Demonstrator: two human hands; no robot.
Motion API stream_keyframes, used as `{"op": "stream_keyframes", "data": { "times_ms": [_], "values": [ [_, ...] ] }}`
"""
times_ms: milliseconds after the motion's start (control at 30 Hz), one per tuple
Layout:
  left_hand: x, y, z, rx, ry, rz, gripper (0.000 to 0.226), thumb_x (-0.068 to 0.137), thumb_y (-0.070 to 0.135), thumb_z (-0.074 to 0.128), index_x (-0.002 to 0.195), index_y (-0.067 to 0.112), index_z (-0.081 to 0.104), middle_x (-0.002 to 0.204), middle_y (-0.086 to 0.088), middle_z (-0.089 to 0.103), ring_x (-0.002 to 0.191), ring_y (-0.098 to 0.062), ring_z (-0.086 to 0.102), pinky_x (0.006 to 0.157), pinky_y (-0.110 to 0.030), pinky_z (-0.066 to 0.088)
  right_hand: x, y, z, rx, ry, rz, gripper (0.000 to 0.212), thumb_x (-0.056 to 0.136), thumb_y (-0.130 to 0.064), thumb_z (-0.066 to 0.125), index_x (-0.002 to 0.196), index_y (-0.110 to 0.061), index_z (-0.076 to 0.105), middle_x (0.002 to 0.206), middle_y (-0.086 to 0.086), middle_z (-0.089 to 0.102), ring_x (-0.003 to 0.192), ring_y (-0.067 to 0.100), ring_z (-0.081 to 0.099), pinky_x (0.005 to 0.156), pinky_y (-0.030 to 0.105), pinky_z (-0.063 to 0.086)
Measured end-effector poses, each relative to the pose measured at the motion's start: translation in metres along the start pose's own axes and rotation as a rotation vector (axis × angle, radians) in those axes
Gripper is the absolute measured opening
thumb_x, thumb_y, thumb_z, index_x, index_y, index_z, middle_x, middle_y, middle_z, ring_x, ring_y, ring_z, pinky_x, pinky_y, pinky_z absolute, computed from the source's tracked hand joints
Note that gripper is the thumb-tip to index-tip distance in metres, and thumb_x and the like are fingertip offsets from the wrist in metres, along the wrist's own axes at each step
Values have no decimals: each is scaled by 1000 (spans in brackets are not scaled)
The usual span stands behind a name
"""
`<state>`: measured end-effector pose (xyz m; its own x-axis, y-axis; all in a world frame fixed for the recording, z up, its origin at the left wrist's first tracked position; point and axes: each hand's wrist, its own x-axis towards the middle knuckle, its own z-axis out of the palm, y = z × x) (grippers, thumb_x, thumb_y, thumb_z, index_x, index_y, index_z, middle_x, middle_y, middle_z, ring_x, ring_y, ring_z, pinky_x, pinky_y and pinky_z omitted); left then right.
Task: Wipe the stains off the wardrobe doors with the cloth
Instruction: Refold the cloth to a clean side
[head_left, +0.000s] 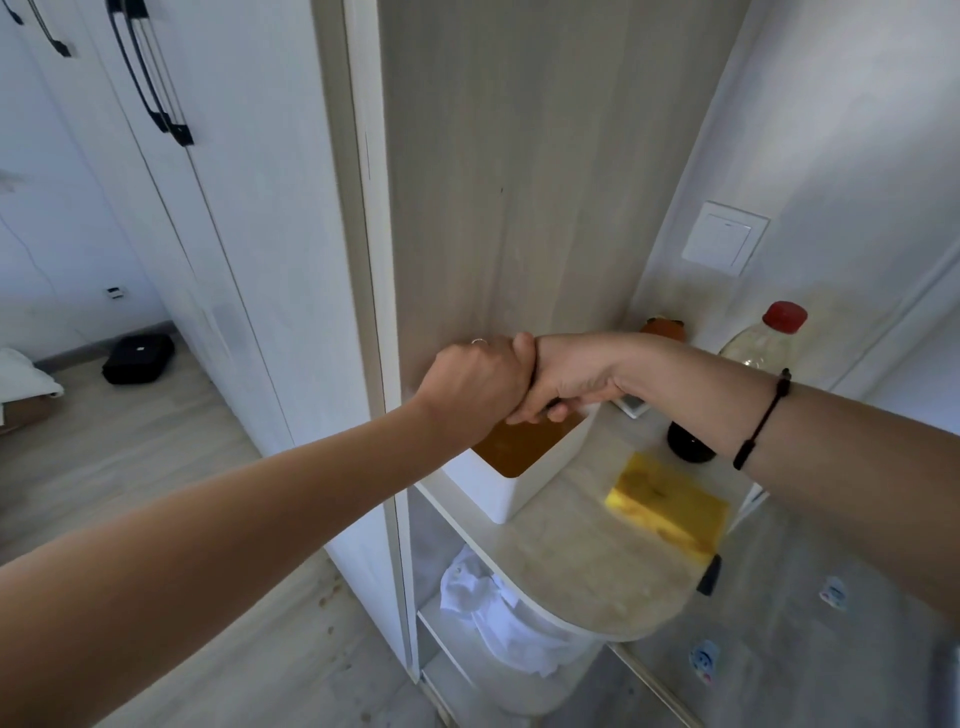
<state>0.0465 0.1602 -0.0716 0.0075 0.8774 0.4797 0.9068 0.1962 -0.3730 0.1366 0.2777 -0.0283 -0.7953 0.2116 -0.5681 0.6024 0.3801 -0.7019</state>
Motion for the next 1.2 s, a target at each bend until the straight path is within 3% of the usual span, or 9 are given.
{"op": "stream_keyframes", "data": {
  "times_ms": [133,267,467,667,767,833,900,1033,1200],
  "values": [
    [8,-6,-13,-44,-118,-62,9,96,19,50,102,12,51,69,3,61,53,-22,63,44,-28,33,-4,-6,-2,-61,102,24,24,84,15,60,70,-4,56,55,5,47,49,13,40,42,19,27],
    [19,-10,-24,-31,-242,-49,15,99,15,41,111,10,49,85,0,64,73,-27,67,53,-34,37,-7,-12,-4,-119,166,41,30,83,13,62,64,-9,55,48,0,45,43,11,37,43,21,26],
    [24,-9,-26,-93,-323,-50,14,99,21,47,101,15,60,78,3,48,77,-26,65,60,-34,42,0,-15,1,-426,273,65,20,79,-5,63,61,-10,55,48,1,44,47,21,36,49,25,32],
    [14,-1,-10,-185,-479,-93,12,95,28,45,90,20,52,73,3,49,70,-25,52,63,-36,45,8,0,11,-656,265,13,23,79,-8,62,59,-11,50,45,2,43,48,22,40,49,25,34],
    [12,1,-8,-201,-510,-144,11,93,25,46,84,19,49,65,4,44,66,-24,51,61,-35,45,9,6,17,-775,344,-72,9,86,-18,65,86,-9,63,73,8,63,66,26,59,53,29,42],
    [14,2,-9,-234,-524,-185,12,92,25,48,82,20,49,65,4,46,65,-23,52,60,-34,46,7,9,17,-824,417,-105,22,91,-25,63,107,-11,62,92,9,67,80,25,65,62,32,51],
    [16,4,-12,-321,-534,-249,8,90,25,51,84,21,48,68,3,51,64,-21,55,61,-34,48,5,13,16,-846,486,-138,26,92,-25,59,115,-14,58,95,7,65,80,25,63,66,36,53],
    [17,5,-15,-449,-571,-326,11,87,26,52,96,23,45,75,3,55,69,-21,57,66,-36,53,6,19,19,-946,610,-163,24,93,-19,54,116,-14,52,84,1,57,75,26,59,60,37,46],
    [15,6,-18,-528,-663,-339,12,88,24,46,99,19,43,79,2,54,81,-25,60,80,-42,55,5,24,26,-1065,666,-268,28,92,-17,57,117,-9,50,93,8,67,84,33,65,62,35,39]
  ]
}}
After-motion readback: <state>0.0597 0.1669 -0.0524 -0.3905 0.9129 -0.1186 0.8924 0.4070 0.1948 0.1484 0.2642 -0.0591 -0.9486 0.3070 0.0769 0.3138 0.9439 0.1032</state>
